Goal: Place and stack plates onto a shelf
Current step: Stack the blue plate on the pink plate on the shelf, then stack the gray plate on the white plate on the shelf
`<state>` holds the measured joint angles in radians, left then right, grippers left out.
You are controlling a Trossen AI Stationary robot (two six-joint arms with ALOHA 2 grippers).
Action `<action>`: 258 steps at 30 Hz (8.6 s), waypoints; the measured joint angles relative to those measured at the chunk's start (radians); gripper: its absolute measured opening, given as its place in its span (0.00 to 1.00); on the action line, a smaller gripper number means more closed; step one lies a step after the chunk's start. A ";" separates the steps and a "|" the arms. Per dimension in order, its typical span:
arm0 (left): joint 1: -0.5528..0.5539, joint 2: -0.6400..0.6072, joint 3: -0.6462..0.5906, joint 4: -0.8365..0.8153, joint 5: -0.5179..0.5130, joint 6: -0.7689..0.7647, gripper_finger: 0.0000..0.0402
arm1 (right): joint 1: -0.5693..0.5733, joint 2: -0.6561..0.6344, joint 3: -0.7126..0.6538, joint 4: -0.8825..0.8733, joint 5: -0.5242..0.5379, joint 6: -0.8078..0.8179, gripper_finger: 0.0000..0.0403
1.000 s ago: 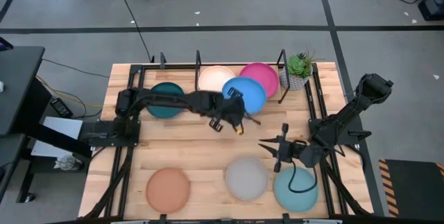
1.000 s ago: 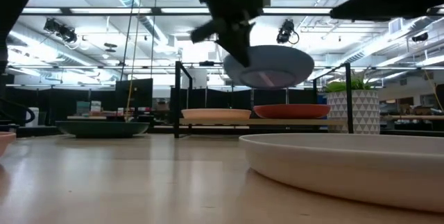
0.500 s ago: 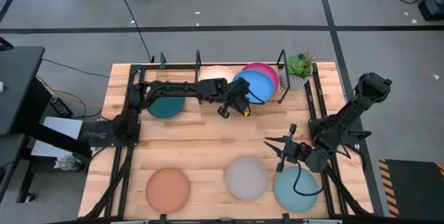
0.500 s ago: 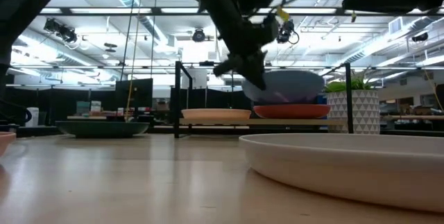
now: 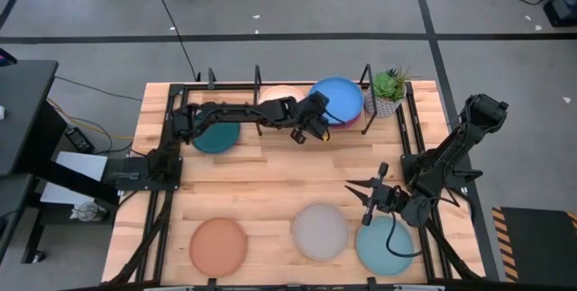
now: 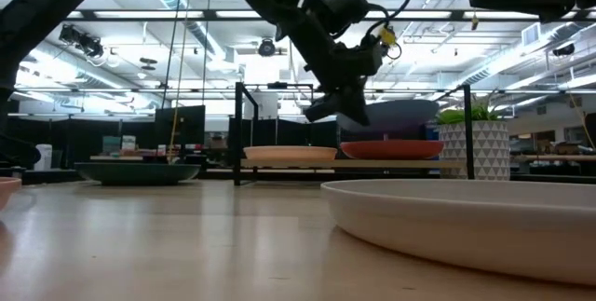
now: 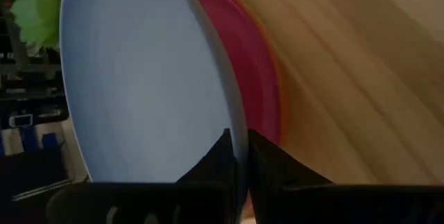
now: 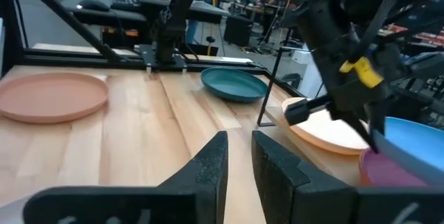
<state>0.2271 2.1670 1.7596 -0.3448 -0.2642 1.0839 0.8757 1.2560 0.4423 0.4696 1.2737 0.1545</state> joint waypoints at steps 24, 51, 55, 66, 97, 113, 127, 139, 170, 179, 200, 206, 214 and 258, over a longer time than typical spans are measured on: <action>0.101 -0.007 0.000 -0.091 0.452 -0.362 0.44 | 0.000 0.000 0.000 -0.021 -0.010 0.026 0.18; -0.417 -0.251 0.000 -0.701 0.028 -0.914 0.35 | -0.178 0.000 0.000 -0.195 -0.149 -0.102 0.18; -0.517 -0.254 -0.047 -0.698 -0.010 -1.028 0.35 | -0.220 0.000 0.000 -0.194 -0.281 -0.114 0.18; -0.694 -0.314 -0.373 -0.574 -0.255 -1.233 0.35 | -0.364 0.000 0.007 -0.062 -0.535 -0.295 0.18; -0.676 -0.461 -0.909 0.486 0.014 -0.500 0.35 | -0.378 0.224 0.448 -0.919 -0.882 0.449 0.18; -0.665 -0.189 -0.540 0.220 0.133 -0.317 0.35 | -0.224 0.196 0.436 -1.092 -0.684 0.733 0.18; -0.664 -0.190 -0.539 0.238 0.124 -0.287 0.35 | -0.224 0.180 0.437 -1.075 -0.653 0.674 0.18; -0.637 -0.151 -0.538 0.325 0.290 -0.214 0.35 | -0.242 0.177 0.437 -1.052 -0.635 0.619 0.18; -0.624 -0.153 -0.540 0.225 0.268 -0.279 0.04 | -0.241 0.177 0.437 -1.038 -0.638 0.605 0.18; -0.624 -0.286 -0.540 0.043 0.102 -0.370 0.04 | -0.241 0.177 0.437 -1.042 -0.637 0.605 0.18; -0.136 -0.452 -0.540 -0.091 0.258 -0.458 0.04 | -0.241 0.177 0.437 -1.039 -0.548 0.571 0.18; 0.006 -0.452 -0.540 0.014 0.333 -0.556 0.04 | -0.227 0.177 0.437 -1.039 -0.474 0.542 0.18; 0.088 -0.452 -0.540 0.085 0.324 -0.804 0.04 | -0.203 0.177 0.400 -1.001 -0.317 0.515 0.18; 0.051 -0.400 -0.540 -0.086 0.153 -0.436 0.07 | -0.237 0.174 0.055 -0.461 -0.181 0.320 0.18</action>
<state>0.2777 1.7674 1.2194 -0.4309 -0.1116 0.6483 0.6392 1.4300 0.4973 0.0091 1.0927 0.4749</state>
